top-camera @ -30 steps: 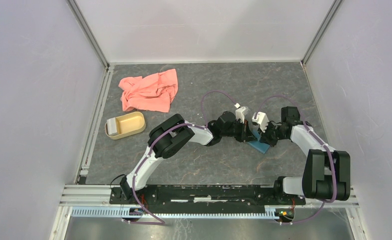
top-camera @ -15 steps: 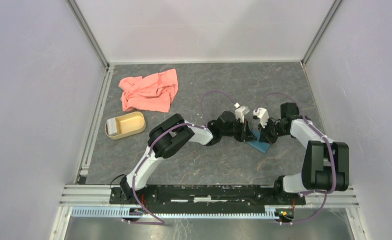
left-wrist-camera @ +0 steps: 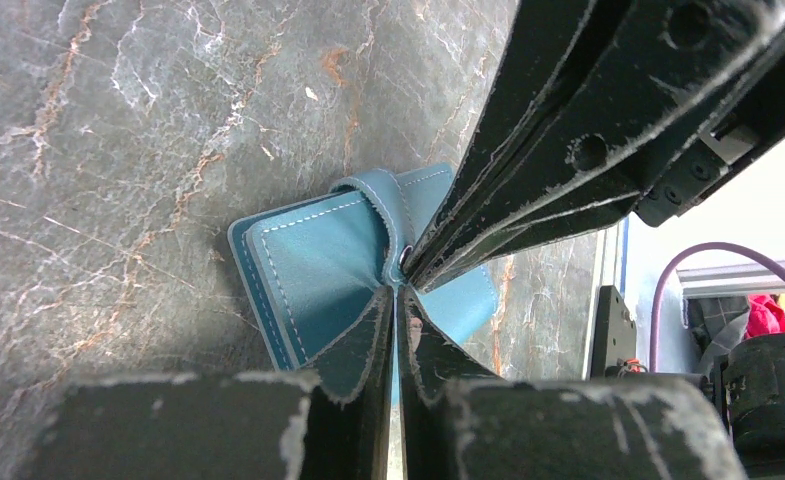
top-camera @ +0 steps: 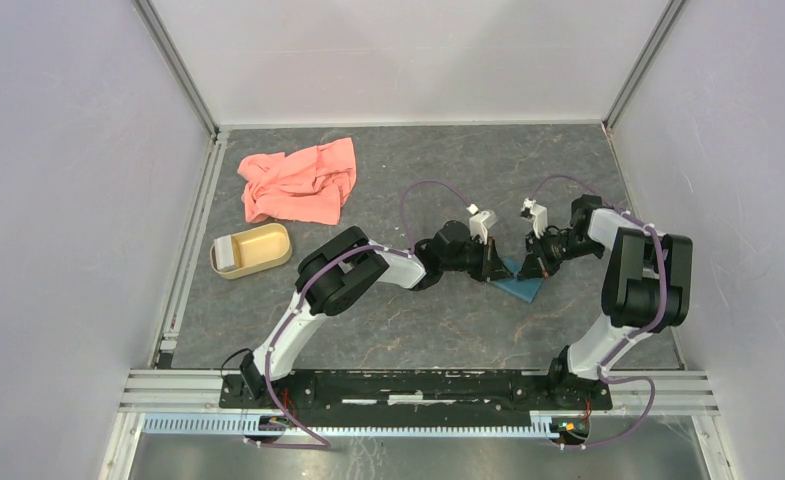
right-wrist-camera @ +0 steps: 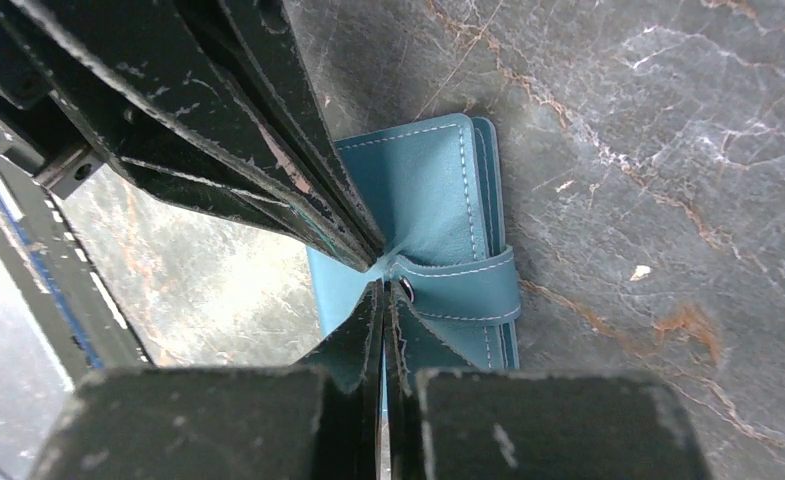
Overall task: Put the credit cards into the card holder
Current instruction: Close the card holder at the center of the board.
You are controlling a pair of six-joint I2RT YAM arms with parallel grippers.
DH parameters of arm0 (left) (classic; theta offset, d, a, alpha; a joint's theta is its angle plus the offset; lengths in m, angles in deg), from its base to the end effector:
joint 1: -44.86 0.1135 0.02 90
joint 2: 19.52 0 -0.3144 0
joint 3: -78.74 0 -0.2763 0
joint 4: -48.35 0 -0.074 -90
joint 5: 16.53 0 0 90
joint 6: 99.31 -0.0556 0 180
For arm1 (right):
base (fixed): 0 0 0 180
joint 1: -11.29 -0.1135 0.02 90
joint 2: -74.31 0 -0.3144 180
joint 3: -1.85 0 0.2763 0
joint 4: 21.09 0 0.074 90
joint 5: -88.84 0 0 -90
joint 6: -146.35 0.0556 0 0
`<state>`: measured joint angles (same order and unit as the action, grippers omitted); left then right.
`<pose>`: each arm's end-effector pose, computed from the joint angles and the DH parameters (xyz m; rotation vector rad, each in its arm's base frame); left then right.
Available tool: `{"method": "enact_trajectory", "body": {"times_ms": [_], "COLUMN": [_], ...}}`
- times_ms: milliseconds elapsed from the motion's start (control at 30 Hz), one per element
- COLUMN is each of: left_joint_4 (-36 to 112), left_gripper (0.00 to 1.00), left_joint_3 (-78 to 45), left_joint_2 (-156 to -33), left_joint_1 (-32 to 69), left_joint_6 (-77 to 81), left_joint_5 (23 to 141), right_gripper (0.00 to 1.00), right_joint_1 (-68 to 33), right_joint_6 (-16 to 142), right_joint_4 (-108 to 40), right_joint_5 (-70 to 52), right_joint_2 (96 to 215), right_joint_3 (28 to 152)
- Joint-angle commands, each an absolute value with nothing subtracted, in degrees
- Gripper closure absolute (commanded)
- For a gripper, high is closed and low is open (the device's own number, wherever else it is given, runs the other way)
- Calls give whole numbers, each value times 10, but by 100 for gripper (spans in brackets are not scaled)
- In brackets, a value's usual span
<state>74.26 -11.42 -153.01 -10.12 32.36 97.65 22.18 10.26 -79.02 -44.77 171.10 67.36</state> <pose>0.2999 -0.4677 0.1129 0.5811 2.0893 -1.4734 0.2968 -0.0181 0.1680 -0.7990 2.4947 0.9125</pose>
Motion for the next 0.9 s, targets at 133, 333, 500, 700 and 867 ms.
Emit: {"method": "enact_trajectory", "body": {"times_ms": [133,333,500,700,867], "left_joint_4": [730,730,731,731,732], "left_gripper": [89,89,89,89,89], "left_joint_3": [-114,-113,-113,-112,-112], "left_joint_2": [-1546,-1547,-1547,-1548,-1548], "left_joint_1": [-99,-98,-97,-98,-98], "left_joint_6": [334,335,336,336,337], "left_joint_5": [976,976,976,976,978], "right_gripper": [100,84,66,59,62], "right_joint_1": [249,259,258,259,258], "right_joint_6": [111,59,18,-21,-16], "right_joint_4": [-801,-856,-895,-941,-916], "right_joint_5": [-426,-473,-513,-531,-527], "right_joint_2": [1802,1814,1782,1754,1719], "right_joint_3": [727,760,779,798,786]}}
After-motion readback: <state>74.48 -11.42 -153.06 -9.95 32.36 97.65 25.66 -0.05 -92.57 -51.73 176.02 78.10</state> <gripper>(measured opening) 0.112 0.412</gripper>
